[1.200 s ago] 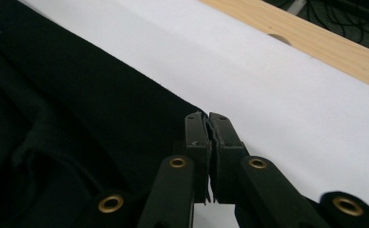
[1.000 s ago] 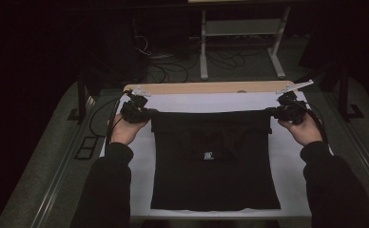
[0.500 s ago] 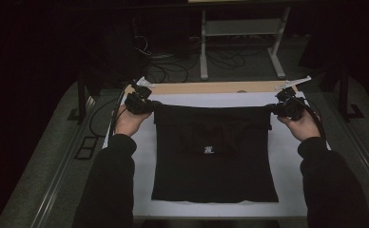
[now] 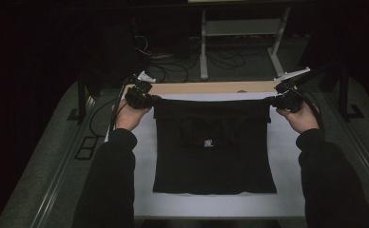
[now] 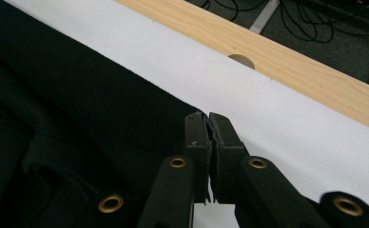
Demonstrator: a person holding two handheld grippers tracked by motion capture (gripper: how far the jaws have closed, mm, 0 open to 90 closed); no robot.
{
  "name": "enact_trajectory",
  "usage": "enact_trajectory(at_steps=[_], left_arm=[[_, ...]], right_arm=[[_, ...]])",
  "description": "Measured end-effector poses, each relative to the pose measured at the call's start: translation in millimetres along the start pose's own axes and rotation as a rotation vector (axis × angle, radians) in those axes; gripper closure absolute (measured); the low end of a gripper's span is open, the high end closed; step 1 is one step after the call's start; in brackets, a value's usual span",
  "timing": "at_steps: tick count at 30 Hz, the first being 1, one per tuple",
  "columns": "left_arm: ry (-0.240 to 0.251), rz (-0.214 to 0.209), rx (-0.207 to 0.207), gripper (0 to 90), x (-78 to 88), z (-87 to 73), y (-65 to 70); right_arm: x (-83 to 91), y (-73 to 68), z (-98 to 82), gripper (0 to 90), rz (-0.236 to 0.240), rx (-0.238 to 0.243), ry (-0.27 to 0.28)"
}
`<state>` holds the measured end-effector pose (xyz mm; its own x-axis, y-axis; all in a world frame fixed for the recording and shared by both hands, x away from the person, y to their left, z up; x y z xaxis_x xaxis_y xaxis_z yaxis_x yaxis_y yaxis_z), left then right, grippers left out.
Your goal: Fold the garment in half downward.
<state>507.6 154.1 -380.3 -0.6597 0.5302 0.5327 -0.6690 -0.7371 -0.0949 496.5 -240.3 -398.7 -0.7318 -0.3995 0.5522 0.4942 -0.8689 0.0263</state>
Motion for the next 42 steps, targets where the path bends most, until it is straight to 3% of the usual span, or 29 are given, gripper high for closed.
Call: enact_trajectory(at_steps=[5,12,22,27,33,36,42], left_arm=[[-0.029,0.003,-0.034,85.5,-7.8,-3.7,-5.3],[-0.045,-0.002,-0.05,85.4,-15.5,3.5,-9.9],[-0.051,0.007,-0.007,84.9,-33.5,-5.2,-8.2],[-0.041,0.032,-0.004,78.8,-37.5,-10.8,-9.0],[-0.014,0.043,0.069,62.7,-42.6,-25.8,-9.6],[-0.01,0.048,0.114,49.2,-41.6,-32.0,-12.3],[0.077,-0.01,0.24,26.9,-36.4,-29.4,-12.6]], right_arm=[[-7.2,0.3,1.7,85.8,-0.002,-0.002,-0.003],[-19.8,0.7,1.2,85.8,0.002,-0.005,-0.025],[-24.3,6.3,-2.6,85.3,-0.002,-0.032,-0.038],[-30.4,6.0,-9.8,78.2,0.047,-0.079,-0.062],[-32.4,7.3,-15.9,66.3,0.052,-0.1,-0.07],[-30.9,9.0,-13.1,55.1,0.048,-0.104,-0.05],[-28.4,10.7,-8.3,36.1,0.064,-0.133,-0.017]])
Point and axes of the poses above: each handheld gripper's, and its own axes: x roughly backward along the jaws, z roughly out of its top, y roughly to its right, the point moved 9 cm from there along -x, roughly forward along the jaws, and after that the axes turned 13 degrees about y, right-handed, at the moved point
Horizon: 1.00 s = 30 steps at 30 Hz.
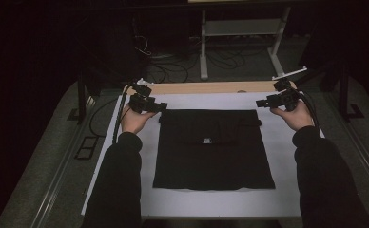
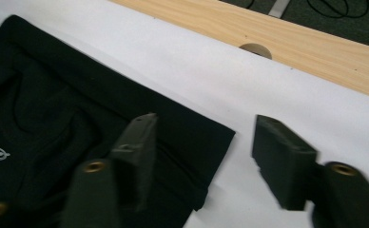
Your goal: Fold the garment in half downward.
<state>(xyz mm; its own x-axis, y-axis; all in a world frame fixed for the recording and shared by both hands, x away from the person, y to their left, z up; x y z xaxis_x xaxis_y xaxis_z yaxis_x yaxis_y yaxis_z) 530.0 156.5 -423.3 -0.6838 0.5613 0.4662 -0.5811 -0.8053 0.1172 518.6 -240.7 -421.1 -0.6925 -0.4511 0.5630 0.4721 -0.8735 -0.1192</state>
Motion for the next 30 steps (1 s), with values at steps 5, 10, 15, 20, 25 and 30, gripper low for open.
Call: enact_trajectory(at_steps=[5,10,15,20,25,30], left_arm=[[0.035,-0.065,0.061,9.9,0.5,3.4,6.4],[0.018,-0.077,0.037,0.0,-2.8,0.9,12.2],[0.079,-0.109,0.031,0.0,-1.4,8.7,20.8],[0.12,-0.127,0.007,0.0,0.2,15.2,28.7],[0.121,-0.155,-0.018,0.0,0.3,15.7,39.2],[0.131,-0.164,-0.02,0.0,-1.3,17.0,43.8]], right_arm=[[0.6,-5.6,1.8,24.4,0.041,-0.002,0.013],[3.3,-13.2,8.2,11.1,0.061,0.017,0.052],[6.6,-20.4,12.7,0.0,0.089,0.009,0.075],[5.8,-27.1,13.4,0.0,0.115,0.017,0.079],[1.2,-39.5,12.1,0.0,0.147,0.035,0.072],[-4.2,-54.1,11.2,0.0,0.174,0.062,0.07]])
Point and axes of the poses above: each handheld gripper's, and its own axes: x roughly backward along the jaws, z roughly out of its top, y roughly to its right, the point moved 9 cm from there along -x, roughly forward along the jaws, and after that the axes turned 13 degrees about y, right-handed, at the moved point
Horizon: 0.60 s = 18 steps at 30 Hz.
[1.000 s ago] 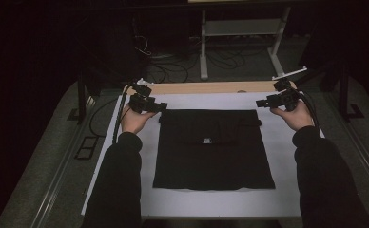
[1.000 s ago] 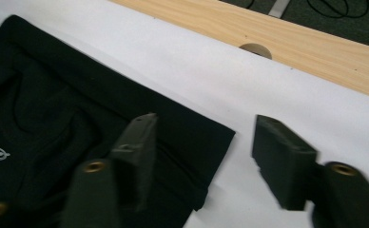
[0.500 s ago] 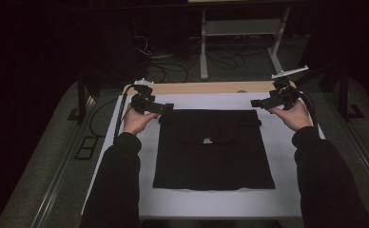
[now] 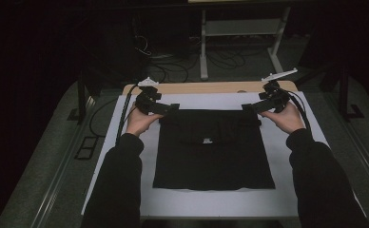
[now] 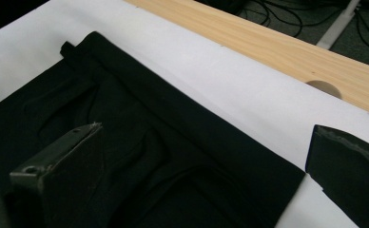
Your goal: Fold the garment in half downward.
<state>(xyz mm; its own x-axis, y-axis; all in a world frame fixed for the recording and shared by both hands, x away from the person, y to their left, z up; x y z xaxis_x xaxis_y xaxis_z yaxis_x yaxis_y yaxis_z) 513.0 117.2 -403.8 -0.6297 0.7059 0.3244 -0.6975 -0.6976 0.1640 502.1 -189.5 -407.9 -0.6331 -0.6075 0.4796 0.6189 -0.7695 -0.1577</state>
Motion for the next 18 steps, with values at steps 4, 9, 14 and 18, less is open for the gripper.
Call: enact_trajectory(at_steps=[4,9,14,18], left_arm=[[-0.004,-0.013,-0.003,0.0,-2.0,-1.2,3.5],[-0.014,-0.045,-0.009,0.0,-10.3,-8.4,13.8],[-0.029,-0.058,0.0,0.0,-18.1,-16.7,17.3],[-0.053,-0.077,0.019,0.0,-22.6,-24.5,18.9]], right_arm=[[-5.7,-9.0,-0.8,1.3,0.014,0.029,0.004],[-13.8,-16.9,-3.2,0.3,0.024,0.039,-0.001],[-20.3,-24.1,-6.5,0.3,0.044,0.043,-0.014],[-24.2,-28.1,-9.3,0.3,0.054,0.043,-0.027]])
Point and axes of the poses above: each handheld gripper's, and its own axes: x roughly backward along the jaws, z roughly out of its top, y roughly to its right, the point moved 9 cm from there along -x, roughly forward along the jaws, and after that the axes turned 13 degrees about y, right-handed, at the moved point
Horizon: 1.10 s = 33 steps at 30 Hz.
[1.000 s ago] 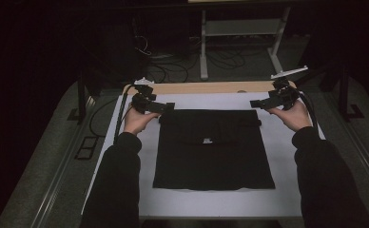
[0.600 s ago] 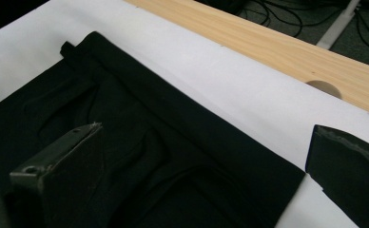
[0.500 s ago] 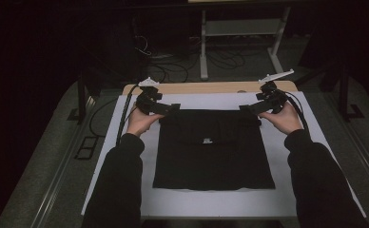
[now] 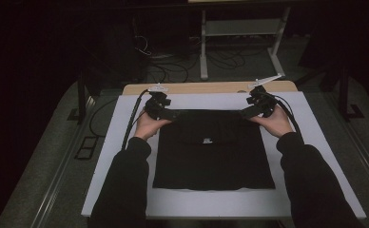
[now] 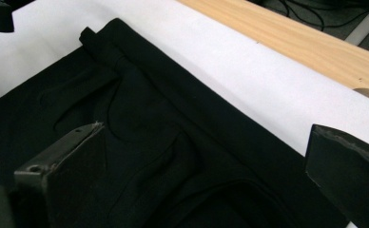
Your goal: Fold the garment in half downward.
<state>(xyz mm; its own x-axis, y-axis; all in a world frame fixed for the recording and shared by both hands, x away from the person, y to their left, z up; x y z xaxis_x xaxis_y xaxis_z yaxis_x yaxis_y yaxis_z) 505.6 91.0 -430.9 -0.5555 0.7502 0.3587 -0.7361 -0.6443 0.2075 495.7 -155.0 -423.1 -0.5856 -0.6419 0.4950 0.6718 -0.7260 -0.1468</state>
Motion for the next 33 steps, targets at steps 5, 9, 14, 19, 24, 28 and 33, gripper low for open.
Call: enact_trajectory(at_steps=[5,9,14,19,24,28,33], left_arm=[[-0.015,-0.007,0.009,0.0,-5.0,-8.9,-1.1],[-0.035,-0.018,0.022,0.0,-8.8,-14.9,-0.3],[-0.047,-0.027,0.028,0.0,-12.5,-20.8,0.6],[-0.06,-0.027,0.034,0.0,-16.8,-26.5,1.3],[-0.079,-0.033,0.051,0.0,-21.1,-32.6,0.0],[-0.115,-0.048,0.071,0.0,-24.3,-40.9,-2.0],[-0.115,-0.066,0.105,3.5,-27.0,-45.7,0.0]], right_arm=[[-5.2,-2.3,-3.9,0.4,0.01,-0.007,-0.014],[-9.6,-3.5,-6.6,0.4,0.018,-0.015,-0.023],[-14.7,-4.2,-10.0,0.4,0.026,-0.026,-0.032],[-20.7,-5.4,-14.6,0.4,0.038,-0.039,-0.04],[-28.9,-7.1,-19.7,4.3,0.051,-0.052,-0.053],[-33.6,-8.3,-23.5,15.3,0.08,-0.075,-0.058],[-40.4,-7.4,-28.3,26.2,0.069,-0.093,-0.069]])
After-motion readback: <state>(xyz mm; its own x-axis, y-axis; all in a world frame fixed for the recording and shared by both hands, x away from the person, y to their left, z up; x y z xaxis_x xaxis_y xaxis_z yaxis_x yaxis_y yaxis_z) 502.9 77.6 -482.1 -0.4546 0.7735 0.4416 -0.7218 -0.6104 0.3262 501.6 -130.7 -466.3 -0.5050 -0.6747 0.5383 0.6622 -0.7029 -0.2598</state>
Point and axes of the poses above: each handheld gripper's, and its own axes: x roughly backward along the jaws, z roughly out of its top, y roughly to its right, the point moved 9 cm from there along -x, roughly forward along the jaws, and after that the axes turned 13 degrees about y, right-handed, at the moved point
